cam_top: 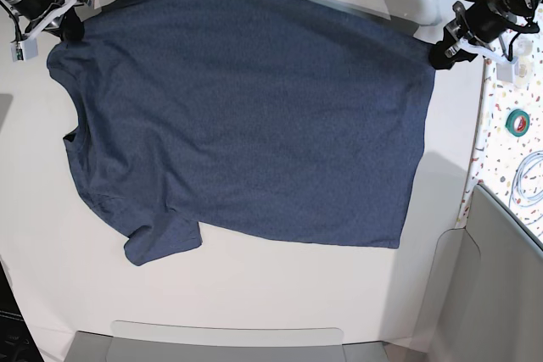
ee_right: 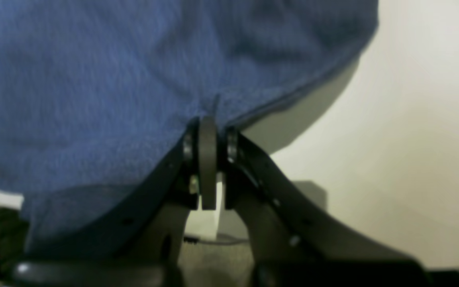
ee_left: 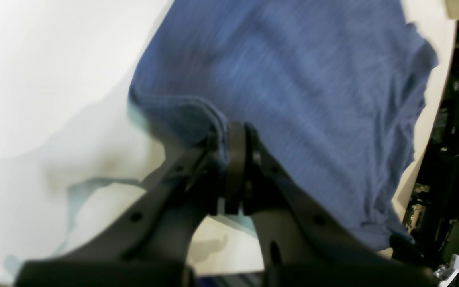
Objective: Layout the t-shirt on the table in an organized manner, then fold the t-shirt properly
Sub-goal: 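Grasp the shoulder corners with both grippers and lift the edge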
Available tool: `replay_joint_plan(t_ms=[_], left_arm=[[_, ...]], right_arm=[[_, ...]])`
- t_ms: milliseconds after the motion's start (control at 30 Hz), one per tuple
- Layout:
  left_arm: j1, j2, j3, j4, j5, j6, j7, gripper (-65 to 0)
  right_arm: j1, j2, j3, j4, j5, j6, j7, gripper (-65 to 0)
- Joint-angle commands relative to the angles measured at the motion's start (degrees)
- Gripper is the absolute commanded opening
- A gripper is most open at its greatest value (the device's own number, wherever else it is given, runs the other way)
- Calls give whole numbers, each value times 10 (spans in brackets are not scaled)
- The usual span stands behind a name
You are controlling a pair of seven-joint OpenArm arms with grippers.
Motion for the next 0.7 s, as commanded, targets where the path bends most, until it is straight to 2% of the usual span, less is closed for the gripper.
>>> replay_joint_plan(t_ms=[0,167,300,467,567,667], left_arm=[[-3,-18,-7,9,-9,-2,0,-650],[-41,-37,-6,6,-8,-2,0,-650],[-71,-38,-3,5,-7,2,0,-650],[-104,-41,-2,-58,-7,3,0,-650],[-128,-41,-1,-115,-7,0,1,-650],[-156,-41,-1,-167,-7,-1,22,-650]], right_arm=[[10,9,5,6,8,-4,8,-650],[59,9,5,3,6,-7,8,-650],[91,9,5,-23,5,-8,8,-650],[131,8,4,-64,4,-10,8,-650],[151,8,4,-93,4,-42,8,-650],[166,8,2,-104,4,-53,8,-650]])
